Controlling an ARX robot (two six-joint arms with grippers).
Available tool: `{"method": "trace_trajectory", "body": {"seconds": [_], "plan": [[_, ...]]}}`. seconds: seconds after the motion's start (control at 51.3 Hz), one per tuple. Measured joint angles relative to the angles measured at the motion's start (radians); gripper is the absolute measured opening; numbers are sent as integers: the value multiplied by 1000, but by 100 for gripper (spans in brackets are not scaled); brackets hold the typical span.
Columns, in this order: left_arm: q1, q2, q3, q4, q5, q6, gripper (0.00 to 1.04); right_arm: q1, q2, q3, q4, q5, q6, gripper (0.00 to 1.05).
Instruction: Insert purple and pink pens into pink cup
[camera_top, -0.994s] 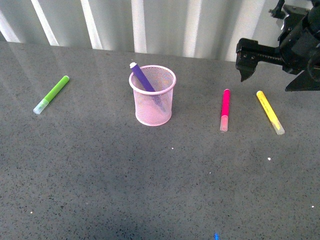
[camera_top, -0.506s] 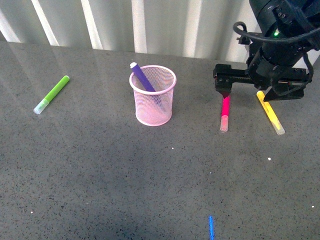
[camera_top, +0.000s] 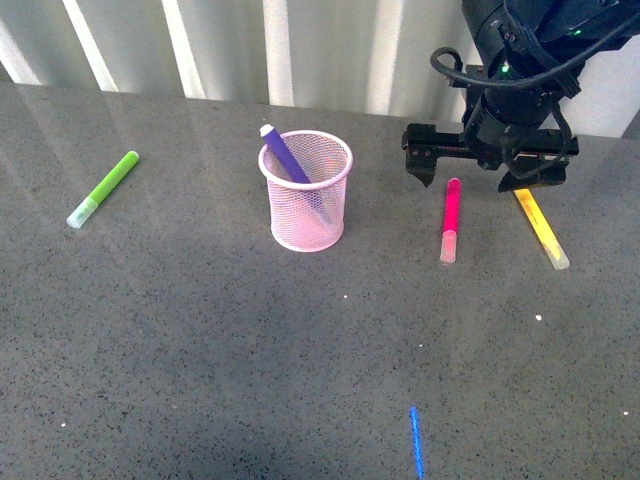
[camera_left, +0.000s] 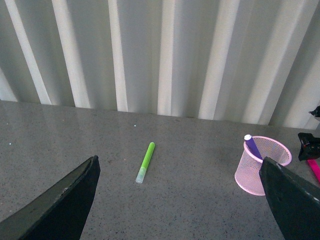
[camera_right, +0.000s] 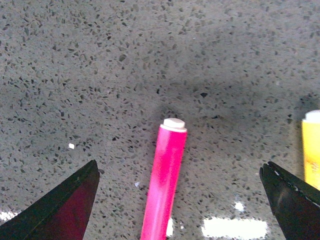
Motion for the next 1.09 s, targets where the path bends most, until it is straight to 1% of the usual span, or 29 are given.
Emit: {"method": "trace_trajectory", "body": {"seconds": [0.292, 0.487, 0.506, 0.526, 0.584, 0.623, 0.838, 0.896, 0.916, 1.013, 1.052, 1.091], "plan": [[0, 0, 0, 0, 0, 0, 98, 19, 51, 26, 10, -10, 19, 98], [0, 0, 0, 0, 0, 0, 98, 19, 43, -9, 60, -6, 19, 98], [0, 0, 0, 0, 0, 0, 98, 19, 42, -13, 63, -3, 19, 96], [0, 0, 0, 0, 0, 0, 98, 19, 39, -21, 70, -2, 19, 91], [0, 0, 0, 0, 0, 0, 98, 18, 36, -31, 79, -2, 19, 84], [0, 0, 0, 0, 0, 0, 98, 17, 30, -43, 88, -3, 20, 75], [0, 0, 0, 0, 0, 0, 98, 14, 25, -52, 95, -3, 20, 47], [0, 0, 0, 0, 0, 0, 98, 13, 24, -56, 105, -4, 20, 37], [0, 0, 0, 0, 0, 0, 98, 13, 23, -58, 109, -6, 20, 32], [0, 0, 0, 0, 0, 0, 98, 13, 17, -74, 145, -11, 24, 15], [0, 0, 0, 0, 0, 0, 98, 11, 10, -90, 175, -13, 29, 12], [0, 0, 0, 0, 0, 0, 98, 10, 4, -109, 208, -19, 34, 12]]}}
